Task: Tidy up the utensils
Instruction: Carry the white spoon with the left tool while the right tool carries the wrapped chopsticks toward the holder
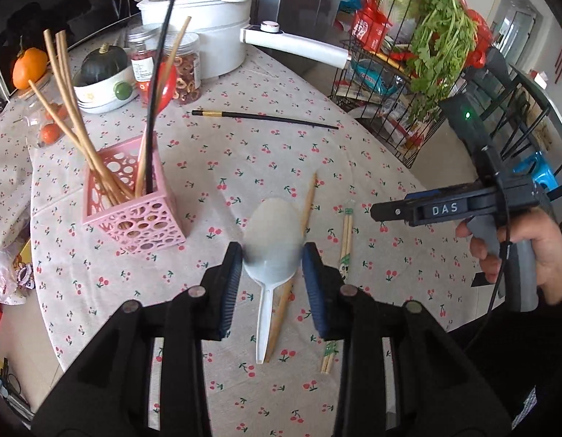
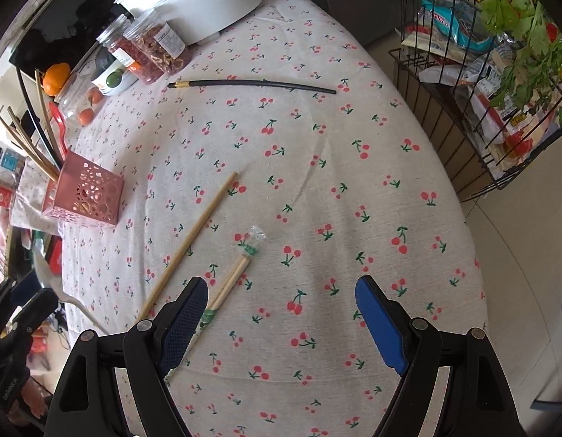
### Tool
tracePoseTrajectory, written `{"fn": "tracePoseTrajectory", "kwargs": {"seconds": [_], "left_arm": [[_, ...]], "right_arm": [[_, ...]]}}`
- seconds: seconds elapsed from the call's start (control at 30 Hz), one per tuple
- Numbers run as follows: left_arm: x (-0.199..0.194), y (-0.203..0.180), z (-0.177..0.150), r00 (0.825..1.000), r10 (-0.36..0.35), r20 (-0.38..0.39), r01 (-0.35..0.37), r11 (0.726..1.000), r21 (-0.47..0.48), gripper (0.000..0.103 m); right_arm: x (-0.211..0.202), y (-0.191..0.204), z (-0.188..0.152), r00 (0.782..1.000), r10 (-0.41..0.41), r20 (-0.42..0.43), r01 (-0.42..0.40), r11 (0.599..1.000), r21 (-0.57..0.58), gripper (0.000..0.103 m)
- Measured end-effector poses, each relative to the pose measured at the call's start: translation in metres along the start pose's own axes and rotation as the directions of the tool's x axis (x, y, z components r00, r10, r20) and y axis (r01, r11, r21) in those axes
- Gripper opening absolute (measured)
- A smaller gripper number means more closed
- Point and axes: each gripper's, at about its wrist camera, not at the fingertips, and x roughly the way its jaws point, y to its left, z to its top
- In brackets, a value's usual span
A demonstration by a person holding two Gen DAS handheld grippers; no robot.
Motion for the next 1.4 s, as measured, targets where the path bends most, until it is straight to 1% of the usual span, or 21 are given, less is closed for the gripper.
{"fn": "tracePoseTrajectory", "kwargs": {"seconds": [0.1, 0.2, 0.23, 0.27, 0.3, 0.33, 0.37, 0.4, 0.47, 0.5, 0.57, 0.63, 0.67, 0.7, 0.77, 0.87, 1.0, 1.1, 1.17, 1.3, 1.4], "left_arm": [[-0.008, 0.013, -0.001, 0.999, -0.021, 0.029, 0.023, 0.997, -0.067, 0.035], [-0.017, 0.018, -0.004, 0.998, -0.032, 0.056, 0.037, 0.996, -0.082, 0.035], [-0.02, 0.018, -0.005, 0.998, -0.033, 0.062, 0.038, 0.996, -0.082, 0.035], [-0.024, 0.019, -0.006, 0.997, -0.032, 0.069, 0.038, 0.996, -0.083, 0.035], [-0.025, 0.02, -0.007, 0.997, -0.033, 0.072, 0.039, 0.996, -0.083, 0.035], [-0.028, 0.022, -0.009, 0.997, -0.033, 0.077, 0.039, 0.996, -0.084, 0.035], [-0.029, 0.022, -0.009, 0.996, -0.03, 0.08, 0.037, 0.996, -0.084, 0.035], [-0.03, 0.022, -0.01, 0.996, -0.026, 0.083, 0.033, 0.996, -0.083, 0.035], [-0.031, 0.023, -0.01, 0.996, -0.021, 0.09, 0.028, 0.996, -0.084, 0.035], [-0.034, 0.025, -0.01, 0.995, -0.019, 0.094, 0.027, 0.996, -0.086, 0.035], [-0.037, 0.027, -0.011, 0.995, -0.015, 0.103, 0.024, 0.996, -0.091, 0.035], [-0.04, 0.029, -0.012, 0.994, -0.009, 0.112, 0.02, 0.995, -0.096, 0.035], [-0.04, 0.029, -0.012, 0.993, -0.005, 0.116, 0.016, 0.995, -0.096, 0.035], [-0.041, 0.029, -0.012, 0.993, 0.0, 0.119, 0.012, 0.995, -0.096, 0.035], [-0.043, 0.029, -0.012, 0.992, 0.011, 0.127, 0.001, 0.995, -0.096, 0.035], [-0.048, 0.03, -0.012, 0.989, 0.019, 0.145, -0.005, 0.995, -0.097, 0.035], [-0.059, 0.03, -0.011, 0.984, 0.029, 0.178, -0.011, 0.995, -0.101, 0.035], [-0.071, 0.03, -0.01, 0.977, 0.029, 0.209, -0.008, 0.995, -0.104, 0.035], [-0.081, 0.031, -0.008, 0.97, 0.035, 0.24, -0.01, 0.994, -0.105, 0.035], [-0.104, 0.035, -0.005, 0.948, 0.061, 0.313, -0.024, 0.993, -0.119, 0.035], [-0.118, 0.043, -0.002, 0.926, 0.087, 0.367, -0.034, 0.989, -0.147, 0.034]], "right_arm": [[0.016, 0.016, -0.002, 0.999, -0.009, -0.034, 0.009, 1.0, -0.014, 0.084], [0.029, 0.033, -0.003, 0.998, -0.039, -0.051, 0.037, 0.998, -0.042, 0.083], [0.033, 0.038, -0.003, 0.997, -0.046, -0.054, 0.043, 0.998, -0.054, 0.079], [0.037, 0.044, -0.004, 0.997, -0.051, -0.058, 0.047, 0.997, -0.066, 0.073], [0.041, 0.048, -0.004, 0.996, -0.058, -0.065, 0.054, 0.996, -0.075, 0.07], [0.044, 0.052, -0.005, 0.995, -0.083, -0.061, 0.078, 0.993, -0.086, 0.068], [0.044, 0.056, -0.004, 0.993, -0.104, -0.05, 0.098, 0.99, -0.1, 0.063], [0.046, 0.06, -0.004, 0.992, -0.118, -0.045, 0.113, 0.987, -0.111, 0.062], [0.046, 0.065, -0.004, 0.99, -0.14, -0.03, 0.135, 0.983, -0.122, 0.049], [0.046, 0.067, -0.004, 0.988, -0.15, -0.023, 0.146, 0.981, -0.13, 0.045], [0.046, 0.069, -0.005, 0.986, -0.165, -0.008, 0.162, 0.976, -0.145, 0.026], [0.046, 0.071, -0.005, 0.988, -0.156, 0.003, 0.155, 0.975, -0.159, 0.02], [0.046, 0.072, -0.005, 0.989, -0.146, 0.006, 0.145, 0.975, -0.167, 0.014], [0.047, 0.074, -0.004, 0.991, -0.131, 0.008, 0.13, 0.976, -0.174, 0.013], [0.046, 0.075, -0.006, 0.994, -0.109, 0.016, 0.11, 0.975, -0.191, 0.006], [0.035, 0.08, -0.012, 0.992, -0.107, 0.061, 0.118, 0.969, -0.219, 0.005], [0.004, 0.079, -0.015, 0.991, -0.031, 0.134, 0.061, 0.973, -0.224, 0.005], [-0.025, 0.081, -0.019, 0.977, 0.029, 0.211, 0.021, 0.973, -0.232, 0.005], [-0.045, 0.084, -0.023, 0.962, 0.069, 0.266, -0.001, 0.969, -0.247, 0.005], [-0.08, 0.097, -0.032, 0.917, 0.141, 0.373, -0.033, 0.959, -0.282, 0.005], [-0.101, 0.106, -0.036, 0.873, 0.182, 0.452, -0.04, 0.951, -0.307, 0.005]]}}
